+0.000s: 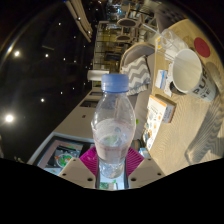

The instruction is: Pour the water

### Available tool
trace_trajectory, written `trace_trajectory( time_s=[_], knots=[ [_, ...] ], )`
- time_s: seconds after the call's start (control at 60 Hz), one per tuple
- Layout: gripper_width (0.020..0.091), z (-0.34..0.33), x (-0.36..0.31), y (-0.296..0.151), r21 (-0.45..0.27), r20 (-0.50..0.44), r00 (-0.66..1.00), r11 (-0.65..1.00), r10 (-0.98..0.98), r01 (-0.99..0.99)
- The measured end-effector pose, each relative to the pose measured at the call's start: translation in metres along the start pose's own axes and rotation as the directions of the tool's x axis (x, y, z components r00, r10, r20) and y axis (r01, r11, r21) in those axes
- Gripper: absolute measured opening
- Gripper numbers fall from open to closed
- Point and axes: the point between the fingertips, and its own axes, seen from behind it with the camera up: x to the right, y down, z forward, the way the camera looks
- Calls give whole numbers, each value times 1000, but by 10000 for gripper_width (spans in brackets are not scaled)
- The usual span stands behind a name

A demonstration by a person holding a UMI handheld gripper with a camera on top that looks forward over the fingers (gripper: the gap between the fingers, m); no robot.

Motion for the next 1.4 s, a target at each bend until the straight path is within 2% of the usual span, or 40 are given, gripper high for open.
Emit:
trace_trajectory(
  time_s=[0.283, 0.5, 0.617, 0.767, 0.883, 1.0, 1.1, 1.217, 1.4],
  knots=[
    [314, -11, 23, -62, 49, 97, 880, 881, 464, -470],
    [313, -7, 35, -65, 24, 72, 864, 865, 498, -501],
    [315, -11, 34, -56, -9, -33, 952, 952, 305, -305],
    [313, -30, 16, -75, -45, -107, 984, 989, -143, 139],
    [313, -61, -10, -121, -34, -148, 865, 877, -479, 479],
    [316, -82, -16, -164, -61, -236, 645, 674, -726, 736],
    [316, -108, 1, -208, -102, -311, 446, 496, -839, 863],
    [314, -131, 39, -254, -181, -391, 264, 355, -882, 917],
    [315, -138, 111, -295, -294, -425, 103, 245, -899, 924]
  ],
)
